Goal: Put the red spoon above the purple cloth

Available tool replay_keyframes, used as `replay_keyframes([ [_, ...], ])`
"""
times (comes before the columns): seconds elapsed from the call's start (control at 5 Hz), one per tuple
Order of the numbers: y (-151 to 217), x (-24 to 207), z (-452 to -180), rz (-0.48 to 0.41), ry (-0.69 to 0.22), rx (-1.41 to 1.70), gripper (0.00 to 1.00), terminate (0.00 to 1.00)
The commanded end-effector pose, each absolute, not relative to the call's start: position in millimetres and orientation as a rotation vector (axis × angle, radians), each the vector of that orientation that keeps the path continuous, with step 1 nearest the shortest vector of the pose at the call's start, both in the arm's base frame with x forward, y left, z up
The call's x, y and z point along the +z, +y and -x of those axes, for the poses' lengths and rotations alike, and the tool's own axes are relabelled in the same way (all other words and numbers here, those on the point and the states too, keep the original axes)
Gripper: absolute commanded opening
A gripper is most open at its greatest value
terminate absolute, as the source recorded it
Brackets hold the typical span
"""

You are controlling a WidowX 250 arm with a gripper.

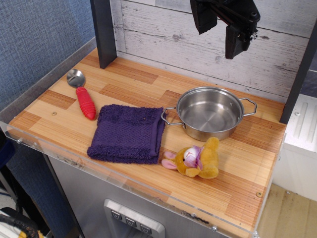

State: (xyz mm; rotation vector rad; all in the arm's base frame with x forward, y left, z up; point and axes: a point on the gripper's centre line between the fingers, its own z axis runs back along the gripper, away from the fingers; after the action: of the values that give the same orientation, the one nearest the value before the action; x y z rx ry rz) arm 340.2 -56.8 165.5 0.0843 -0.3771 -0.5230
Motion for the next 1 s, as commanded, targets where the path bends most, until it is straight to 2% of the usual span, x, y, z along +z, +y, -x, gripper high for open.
replay_keyframes([
  [0.0, -56.8, 165.5, -340.2, -0.084, -0.377, -0.523, 1.00, 0.00],
  [0.2, -44.0, 160.7, -330.7, -0.006, -0.379, -0.381, 1.00, 0.00],
  [0.6, -0.9, 160.1, -307.0, -0.013, -0.407, -0.070, 1.00, 0.00],
  [0.8, 22.3, 154.3, -292.0, -0.046, -0.426, 0.077, 1.00, 0.00],
])
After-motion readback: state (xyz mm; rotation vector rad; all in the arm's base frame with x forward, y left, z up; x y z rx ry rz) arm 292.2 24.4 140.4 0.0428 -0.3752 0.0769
